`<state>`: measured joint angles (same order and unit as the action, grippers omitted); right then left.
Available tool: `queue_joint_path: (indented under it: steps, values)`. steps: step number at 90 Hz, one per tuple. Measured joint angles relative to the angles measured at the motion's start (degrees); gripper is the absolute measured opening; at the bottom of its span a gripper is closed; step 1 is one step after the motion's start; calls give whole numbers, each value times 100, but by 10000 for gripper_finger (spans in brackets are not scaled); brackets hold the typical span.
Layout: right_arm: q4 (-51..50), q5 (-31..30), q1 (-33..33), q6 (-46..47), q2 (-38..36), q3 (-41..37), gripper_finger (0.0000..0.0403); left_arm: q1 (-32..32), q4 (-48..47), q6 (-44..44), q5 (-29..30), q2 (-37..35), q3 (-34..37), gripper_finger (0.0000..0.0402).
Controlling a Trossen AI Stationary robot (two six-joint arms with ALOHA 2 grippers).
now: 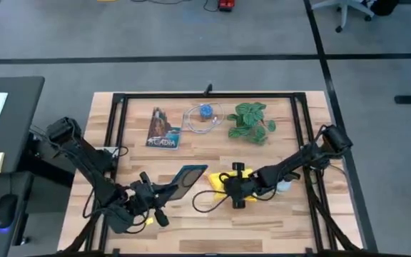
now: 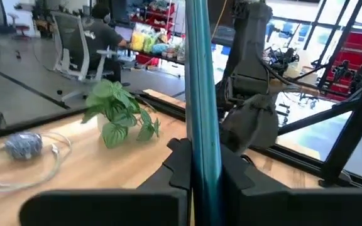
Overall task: Apply microfiber cloth
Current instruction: Wipe the blue tablet with the microfiber cloth
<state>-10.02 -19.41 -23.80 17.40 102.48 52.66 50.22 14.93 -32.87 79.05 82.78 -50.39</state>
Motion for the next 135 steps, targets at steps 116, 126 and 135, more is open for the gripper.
queue_joint_path:
  steps: [116, 126, 135]
  values:
    - [457, -934, -862, -702, -33, 1497, 212, -988, -2961, -6664, -1369, 1777, 4, 11]
    - [433, -934, -882, -602, -20, 1497, 212, -1000, -2994, -6782, -1546, 1777, 2, 13]
    - [438, -934, -893, -585, -20, 1497, 211, -1021, -3150, -6950, -1671, 1770, -2, 27]
